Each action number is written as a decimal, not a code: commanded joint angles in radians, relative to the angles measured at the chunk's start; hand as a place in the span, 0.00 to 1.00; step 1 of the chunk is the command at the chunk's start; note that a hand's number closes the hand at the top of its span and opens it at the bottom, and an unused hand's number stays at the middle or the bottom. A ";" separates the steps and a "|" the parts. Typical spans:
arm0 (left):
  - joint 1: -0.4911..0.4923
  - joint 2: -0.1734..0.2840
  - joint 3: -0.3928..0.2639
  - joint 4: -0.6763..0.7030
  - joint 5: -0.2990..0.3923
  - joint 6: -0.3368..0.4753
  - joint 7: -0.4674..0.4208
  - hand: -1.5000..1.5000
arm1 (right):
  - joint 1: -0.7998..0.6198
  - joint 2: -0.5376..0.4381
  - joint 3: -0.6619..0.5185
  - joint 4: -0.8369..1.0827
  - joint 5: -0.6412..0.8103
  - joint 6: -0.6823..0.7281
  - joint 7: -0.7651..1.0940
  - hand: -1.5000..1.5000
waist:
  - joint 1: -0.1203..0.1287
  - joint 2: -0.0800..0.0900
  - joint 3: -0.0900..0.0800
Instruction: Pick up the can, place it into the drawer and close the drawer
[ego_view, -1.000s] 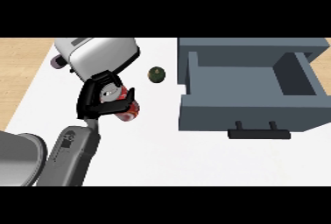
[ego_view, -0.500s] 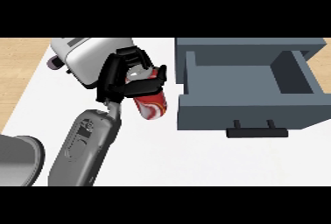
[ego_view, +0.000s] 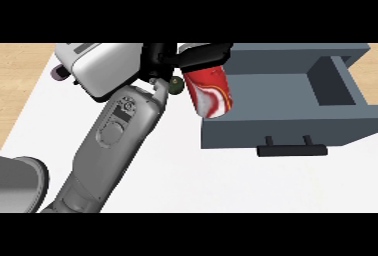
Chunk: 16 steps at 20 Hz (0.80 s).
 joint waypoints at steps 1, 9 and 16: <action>-0.146 -0.001 -0.025 0.079 0.034 0.056 0.072 1.00 | -0.026 -0.012 -0.004 -0.010 -0.011 -0.003 0.044 0.00 | -0.002 0.000 0.000; -0.351 -0.001 -0.030 0.350 0.104 0.107 0.007 1.00 | -0.069 -0.024 -0.027 0.040 -0.016 0.001 0.026 0.00 | -0.013 0.005 0.000; -0.447 -0.001 -0.133 0.511 0.244 0.177 -0.083 1.00 | -0.102 -0.056 -0.046 0.064 -0.029 0.018 0.029 0.00 | -0.040 0.010 0.001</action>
